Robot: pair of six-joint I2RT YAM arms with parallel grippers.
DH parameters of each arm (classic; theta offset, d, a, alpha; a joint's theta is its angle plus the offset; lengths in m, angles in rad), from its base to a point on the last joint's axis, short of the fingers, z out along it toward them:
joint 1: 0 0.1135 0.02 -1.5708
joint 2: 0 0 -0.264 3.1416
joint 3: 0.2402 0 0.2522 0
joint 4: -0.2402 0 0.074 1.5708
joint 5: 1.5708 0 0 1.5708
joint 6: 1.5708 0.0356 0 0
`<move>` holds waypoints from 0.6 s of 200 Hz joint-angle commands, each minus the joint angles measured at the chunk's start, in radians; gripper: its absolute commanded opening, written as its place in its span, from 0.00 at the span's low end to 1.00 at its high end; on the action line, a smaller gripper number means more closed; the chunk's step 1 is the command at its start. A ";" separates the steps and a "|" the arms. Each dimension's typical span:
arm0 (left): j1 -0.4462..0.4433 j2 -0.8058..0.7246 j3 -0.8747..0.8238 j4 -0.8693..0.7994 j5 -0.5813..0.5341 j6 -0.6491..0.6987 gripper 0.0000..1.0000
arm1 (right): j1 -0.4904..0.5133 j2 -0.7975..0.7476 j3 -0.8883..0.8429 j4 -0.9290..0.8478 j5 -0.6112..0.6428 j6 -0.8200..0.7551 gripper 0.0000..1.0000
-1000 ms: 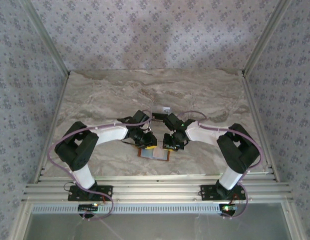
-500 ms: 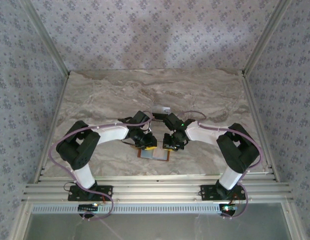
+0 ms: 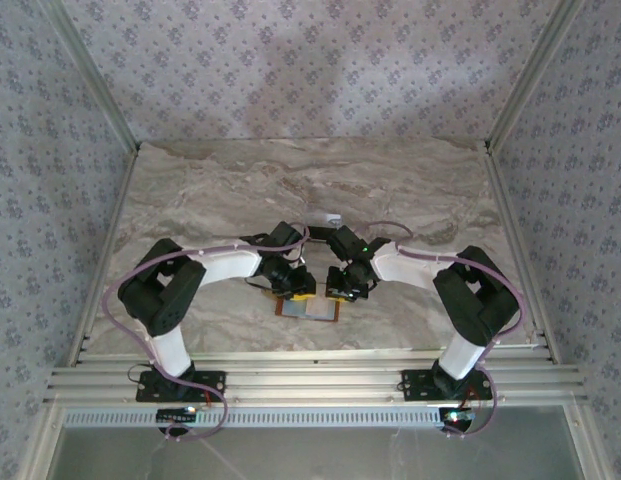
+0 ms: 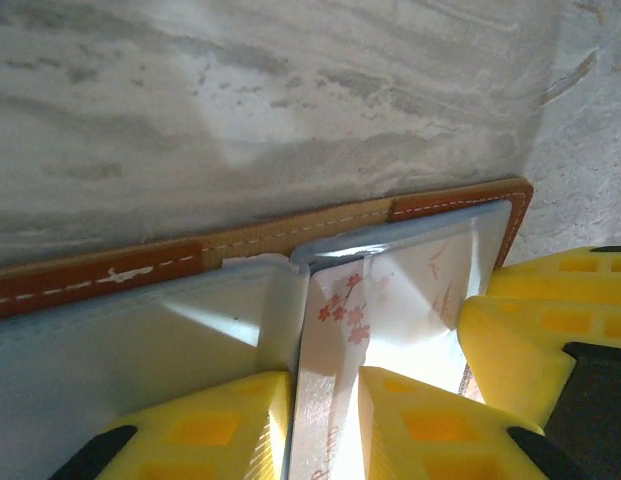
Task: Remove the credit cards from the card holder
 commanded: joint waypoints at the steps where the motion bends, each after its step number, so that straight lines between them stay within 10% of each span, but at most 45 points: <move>1: -0.009 0.051 -0.016 0.001 0.015 0.006 0.28 | 0.000 0.050 -0.017 -0.023 0.035 -0.016 0.20; 120: 0.032 -0.058 -0.203 0.423 0.193 -0.105 0.15 | 0.002 0.059 -0.025 -0.012 0.029 -0.010 0.19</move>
